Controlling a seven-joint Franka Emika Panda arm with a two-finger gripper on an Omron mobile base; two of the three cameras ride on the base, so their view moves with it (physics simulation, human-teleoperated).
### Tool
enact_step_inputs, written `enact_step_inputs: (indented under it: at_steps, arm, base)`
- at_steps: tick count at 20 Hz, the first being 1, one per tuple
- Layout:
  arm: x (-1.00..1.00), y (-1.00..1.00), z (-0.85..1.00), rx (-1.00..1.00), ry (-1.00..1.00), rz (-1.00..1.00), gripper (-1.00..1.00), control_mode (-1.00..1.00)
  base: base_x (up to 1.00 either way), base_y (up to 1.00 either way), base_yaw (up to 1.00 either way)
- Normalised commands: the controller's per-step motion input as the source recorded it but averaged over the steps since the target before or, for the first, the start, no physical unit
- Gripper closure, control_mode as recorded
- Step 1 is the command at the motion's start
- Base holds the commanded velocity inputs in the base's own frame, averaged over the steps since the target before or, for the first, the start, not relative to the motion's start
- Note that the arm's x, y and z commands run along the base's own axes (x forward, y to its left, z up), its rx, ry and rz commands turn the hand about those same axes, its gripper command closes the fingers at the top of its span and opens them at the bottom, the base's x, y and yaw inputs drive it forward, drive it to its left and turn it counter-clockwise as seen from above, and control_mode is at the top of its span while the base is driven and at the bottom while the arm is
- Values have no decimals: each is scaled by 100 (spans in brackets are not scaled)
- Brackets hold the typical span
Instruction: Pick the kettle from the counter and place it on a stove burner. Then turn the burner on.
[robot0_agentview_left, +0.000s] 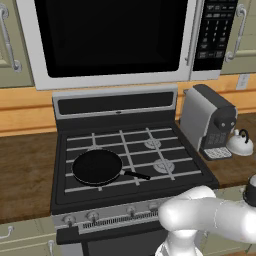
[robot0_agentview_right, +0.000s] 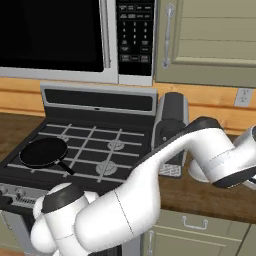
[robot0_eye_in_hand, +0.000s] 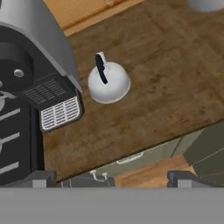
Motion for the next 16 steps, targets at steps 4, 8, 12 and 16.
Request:
enact_step_inputs:
  at_steps: [4,8,12,16]
  arm:
    - [100,10,-77,1,12,23,-100,-100]
    - [81,6,-55,20,3,17,-100,-100]
    - [74,0,-57,26,4,9,-100,-100]
    - [69,0,-45,-8,3,0,-100,-100]
  base:
    - [0,0,0]
    - [0,0,0]
    - [0,0,0]
    - [0,0,0]
